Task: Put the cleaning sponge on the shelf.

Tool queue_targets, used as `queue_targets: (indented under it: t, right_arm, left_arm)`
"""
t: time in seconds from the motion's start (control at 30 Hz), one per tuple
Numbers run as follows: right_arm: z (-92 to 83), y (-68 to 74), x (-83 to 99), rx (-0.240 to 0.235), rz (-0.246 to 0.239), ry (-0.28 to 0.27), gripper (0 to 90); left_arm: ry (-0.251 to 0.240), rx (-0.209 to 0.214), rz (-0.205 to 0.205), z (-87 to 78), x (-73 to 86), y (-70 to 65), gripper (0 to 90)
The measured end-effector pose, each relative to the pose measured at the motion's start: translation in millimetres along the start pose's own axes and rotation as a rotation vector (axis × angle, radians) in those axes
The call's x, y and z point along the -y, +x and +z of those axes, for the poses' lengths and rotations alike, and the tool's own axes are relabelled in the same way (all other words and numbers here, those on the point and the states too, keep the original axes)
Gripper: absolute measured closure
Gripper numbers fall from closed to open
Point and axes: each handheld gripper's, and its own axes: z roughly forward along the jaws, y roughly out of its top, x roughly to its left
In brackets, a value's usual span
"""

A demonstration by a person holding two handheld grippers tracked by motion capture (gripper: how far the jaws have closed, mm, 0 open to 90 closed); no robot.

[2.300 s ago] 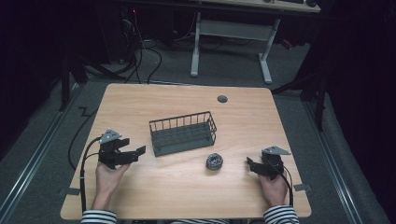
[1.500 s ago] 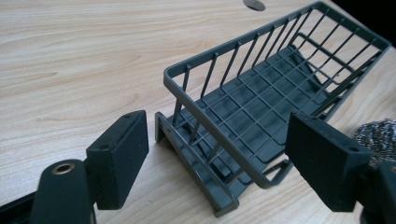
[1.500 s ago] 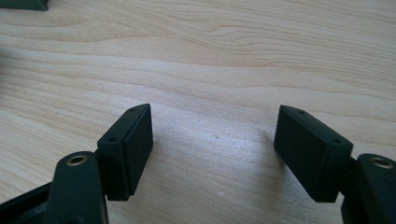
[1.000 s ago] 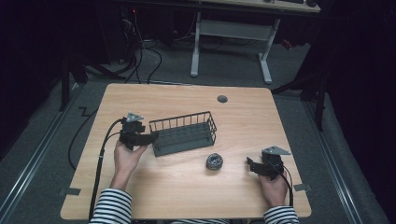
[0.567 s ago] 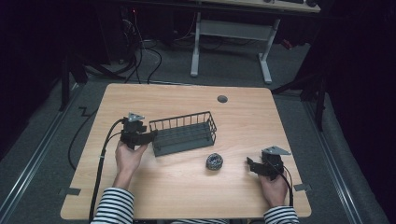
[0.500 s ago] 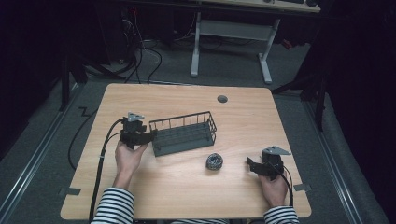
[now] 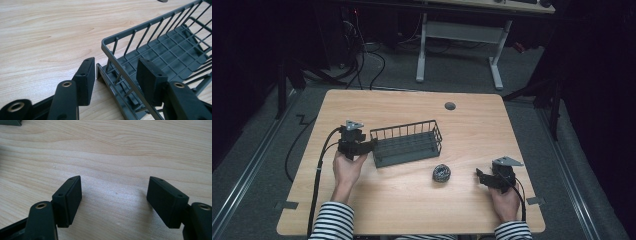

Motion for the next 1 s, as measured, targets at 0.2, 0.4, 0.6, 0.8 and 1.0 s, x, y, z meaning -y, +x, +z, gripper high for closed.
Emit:
queue_targets:
  t: [0.2,0.4,0.6,0.8,1.0]
  right_arm:
    - [0.0,0.0,0.0,0.0,0.0,0.0,28.5]
    - [0.0,0.0,0.0,0.0,0.0,0.0,28.5]
    - [0.0,0.0,0.0,0.0,0.0,0.0,28.5]
    - [0.0,0.0,0.0,0.0,0.0,0.0,28.5]
    - [0.1,-0.1,0.0,0.0,0.0,0.0,28.5]
  left_arm:
    - [-0.021,-0.008,-0.038,-5.6,6.4,8.8,48.6]
    - [-0.032,-0.011,-0.053,-11.8,11.9,14.9,48.4]
    - [-0.038,-0.022,-0.06,-19.9,18.0,21.4,48.2]
    - [-0.042,-0.022,-0.072,-28.3,24.8,27.5,47.0]
    - [-0.066,0.009,-0.075,-34.5,25.3,28.6,35.7]
